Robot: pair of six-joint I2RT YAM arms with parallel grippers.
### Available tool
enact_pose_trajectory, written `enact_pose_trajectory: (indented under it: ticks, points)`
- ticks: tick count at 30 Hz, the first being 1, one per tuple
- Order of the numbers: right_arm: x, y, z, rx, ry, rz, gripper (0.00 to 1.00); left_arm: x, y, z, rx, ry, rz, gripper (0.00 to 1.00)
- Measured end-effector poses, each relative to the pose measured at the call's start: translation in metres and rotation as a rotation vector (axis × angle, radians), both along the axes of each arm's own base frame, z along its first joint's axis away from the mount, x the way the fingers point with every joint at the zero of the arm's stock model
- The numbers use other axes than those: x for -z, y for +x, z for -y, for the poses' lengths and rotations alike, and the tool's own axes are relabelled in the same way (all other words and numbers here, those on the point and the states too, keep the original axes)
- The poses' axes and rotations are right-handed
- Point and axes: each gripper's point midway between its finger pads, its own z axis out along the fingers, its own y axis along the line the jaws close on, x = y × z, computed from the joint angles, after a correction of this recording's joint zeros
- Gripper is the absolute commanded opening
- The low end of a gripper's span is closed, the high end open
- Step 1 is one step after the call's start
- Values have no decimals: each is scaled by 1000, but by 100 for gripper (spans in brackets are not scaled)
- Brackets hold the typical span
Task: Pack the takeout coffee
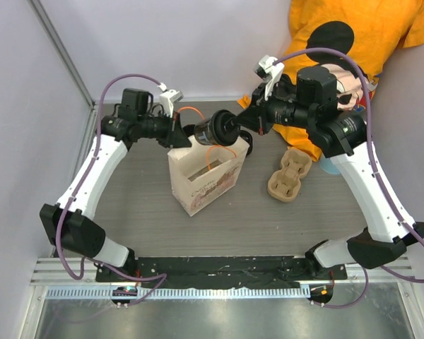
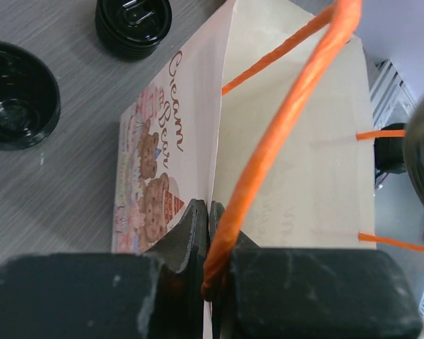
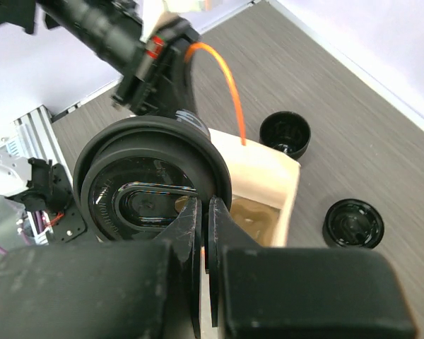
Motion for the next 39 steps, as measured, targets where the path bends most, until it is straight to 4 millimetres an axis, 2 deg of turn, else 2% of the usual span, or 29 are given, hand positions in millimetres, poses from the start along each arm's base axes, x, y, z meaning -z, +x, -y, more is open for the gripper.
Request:
enact_pose_trajectory:
  ticks: [6,12,13,16,18,20,24,26,28,33,39]
  points:
    - [7,-9,5,5,2,-25,1,16,10,21,-17,10,-50,0]
    - [16,-9,7,16,-21,-44,1,25,18,27,-35,0,-84,0]
    - [17,-8,8,22,-25,-42,1,24,19,27,-36,-2,-84,4]
    - [20,-4,9,31,-41,-41,1,23,21,29,-41,-11,-84,27]
    - [22,1,7,35,-53,-44,1,22,21,30,-39,-15,-79,33]
    - [26,8,4,37,-66,-54,1,19,21,31,-37,-22,-76,44]
    - [44,21,-1,43,-105,-93,1,15,23,32,-31,-33,-64,61]
    - [50,26,-3,46,-118,-109,1,14,23,33,-28,-37,-58,65]
    - [56,28,-4,47,-130,-127,1,15,25,32,-35,-33,-55,73]
    - [54,25,-3,43,-134,-131,1,12,27,28,-46,-26,-31,91]
    - [51,20,-3,26,-131,-141,1,-9,34,25,-54,-24,52,98]
